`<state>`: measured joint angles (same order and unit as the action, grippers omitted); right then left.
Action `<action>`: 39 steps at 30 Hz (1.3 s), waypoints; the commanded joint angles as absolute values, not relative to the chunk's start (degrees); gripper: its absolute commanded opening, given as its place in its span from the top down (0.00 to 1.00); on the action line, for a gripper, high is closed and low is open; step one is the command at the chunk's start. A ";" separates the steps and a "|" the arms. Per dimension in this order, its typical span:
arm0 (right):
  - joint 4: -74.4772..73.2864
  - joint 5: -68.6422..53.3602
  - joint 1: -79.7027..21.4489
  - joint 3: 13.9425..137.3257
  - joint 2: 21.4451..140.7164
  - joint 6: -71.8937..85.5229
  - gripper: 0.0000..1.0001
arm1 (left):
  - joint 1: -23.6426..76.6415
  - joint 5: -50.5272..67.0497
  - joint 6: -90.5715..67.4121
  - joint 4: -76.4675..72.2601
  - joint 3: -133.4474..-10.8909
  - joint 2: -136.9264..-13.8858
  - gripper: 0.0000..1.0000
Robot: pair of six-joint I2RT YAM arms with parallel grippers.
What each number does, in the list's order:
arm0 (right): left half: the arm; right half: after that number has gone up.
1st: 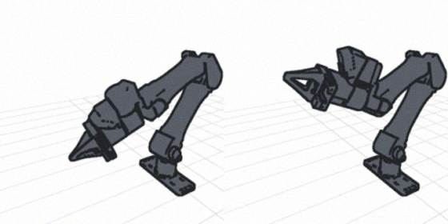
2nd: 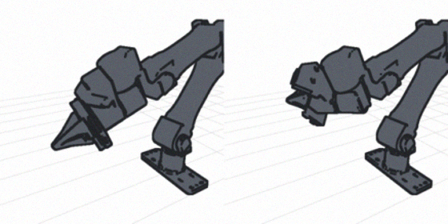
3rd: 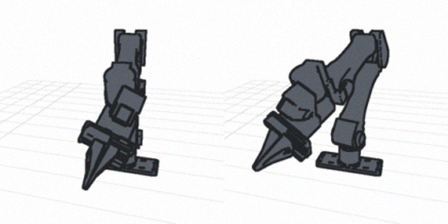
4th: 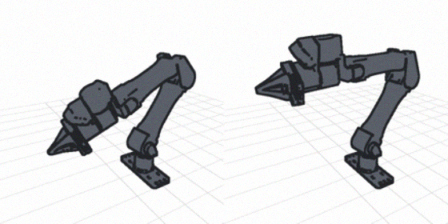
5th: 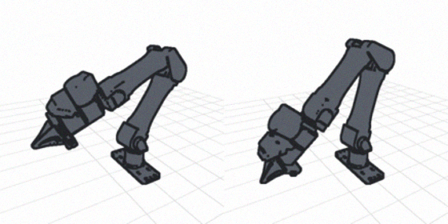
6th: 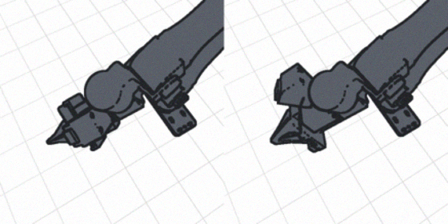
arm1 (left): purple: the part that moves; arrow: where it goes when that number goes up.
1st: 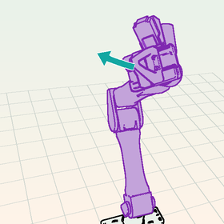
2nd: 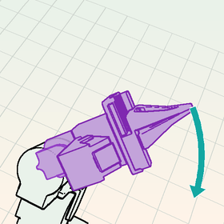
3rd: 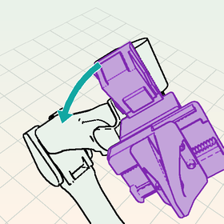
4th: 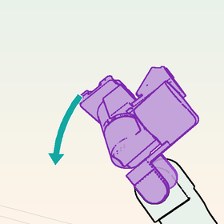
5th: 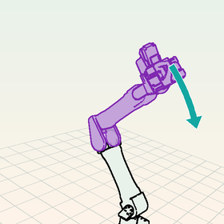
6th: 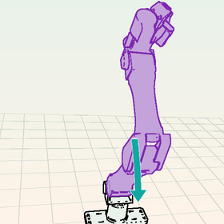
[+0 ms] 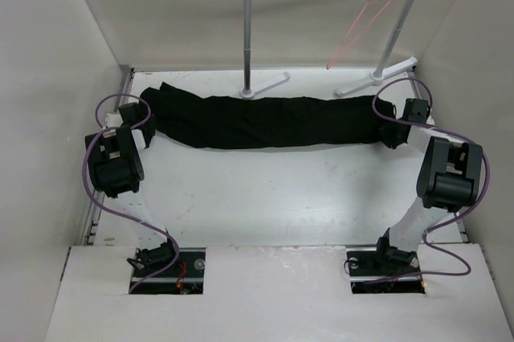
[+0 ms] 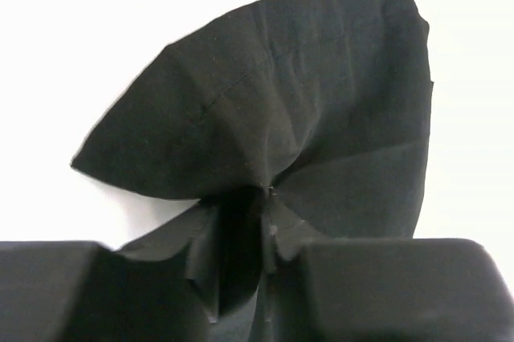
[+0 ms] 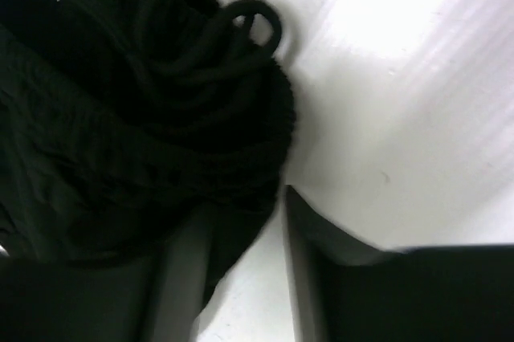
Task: Place the trousers on the hanger
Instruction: Fold the trousers at the center of the board.
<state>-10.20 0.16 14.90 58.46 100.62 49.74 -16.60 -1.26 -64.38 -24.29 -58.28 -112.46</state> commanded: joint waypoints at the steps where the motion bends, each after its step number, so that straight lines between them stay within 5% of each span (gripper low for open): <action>1: -7.73 0.53 14.81 62.57 102.56 49.92 0.67 | -17.36 -2.11 -63.28 -22.50 -60.20 -115.22 0.86; 3: -7.74 1.40 14.81 62.93 103.09 50.53 0.84 | -17.80 -2.02 -62.76 -22.15 -61.43 -115.84 0.91; 6: -7.82 3.24 14.72 61.53 101.53 50.80 0.95 | -19.11 -1.76 -61.70 -20.84 -62.05 -114.97 0.98; 28: -28.47 5.99 17.79 30.77 56.00 56.95 1.00 | -24.92 -26.71 -46.14 19.77 -43.44 -73.32 0.97; 30: -29.26 5.19 18.59 29.01 53.36 56.78 0.93 | -25.70 -26.20 -46.67 20.57 -39.57 -70.50 0.86; 35: -30.75 6.24 16.23 28.56 49.05 56.43 0.34 | -27.47 -23.12 -45.35 22.23 -39.72 -62.51 0.33; 39: -36.46 10.62 13.50 33.91 45.27 55.29 0.24 | -24.06 -23.73 -45.44 27.67 -49.01 -58.54 0.19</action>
<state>-33.17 6.28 15.35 28.77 47.81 56.29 -26.35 -21.93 -46.26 25.08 -40.95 -62.35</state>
